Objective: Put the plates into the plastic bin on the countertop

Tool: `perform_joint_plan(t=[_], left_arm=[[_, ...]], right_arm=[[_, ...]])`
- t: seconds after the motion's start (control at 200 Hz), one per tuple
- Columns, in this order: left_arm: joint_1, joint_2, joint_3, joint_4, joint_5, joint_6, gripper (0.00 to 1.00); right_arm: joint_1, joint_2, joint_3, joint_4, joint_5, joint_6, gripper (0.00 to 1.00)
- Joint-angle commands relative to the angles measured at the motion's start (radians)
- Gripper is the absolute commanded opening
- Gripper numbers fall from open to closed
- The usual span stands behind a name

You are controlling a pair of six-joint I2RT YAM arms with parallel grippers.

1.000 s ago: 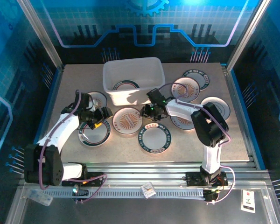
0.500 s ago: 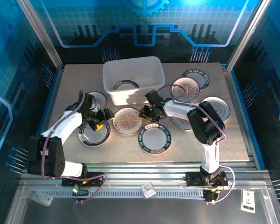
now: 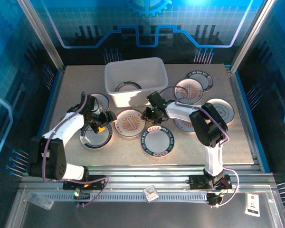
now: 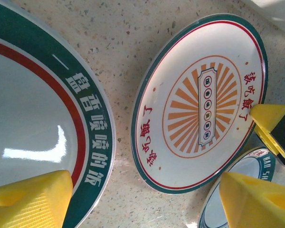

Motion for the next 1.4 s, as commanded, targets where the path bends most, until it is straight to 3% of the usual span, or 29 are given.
perform_joint_plan(t=[0.0,0.275,0.76,1.396], left_arm=[[-0.007,0.004,0.021,-0.029,-0.011,0.005,0.82],[-0.008,0.004,0.022,-0.031,-0.013,0.009,0.82],[-0.007,-0.032,0.025,-0.052,-0.024,0.015,0.82],[-0.007,-0.201,0.087,-0.145,-0.06,0.037,0.82]], right_arm=[[0.045,0.036,0.002,0.067,-0.019,0.016,0.37],[0.06,0.054,0.026,0.06,-0.024,0.012,0.35],[0.06,0.021,-0.01,0.079,0.0,0.025,0.18],[0.089,-0.277,-0.144,0.126,0.119,0.006,0.06]])
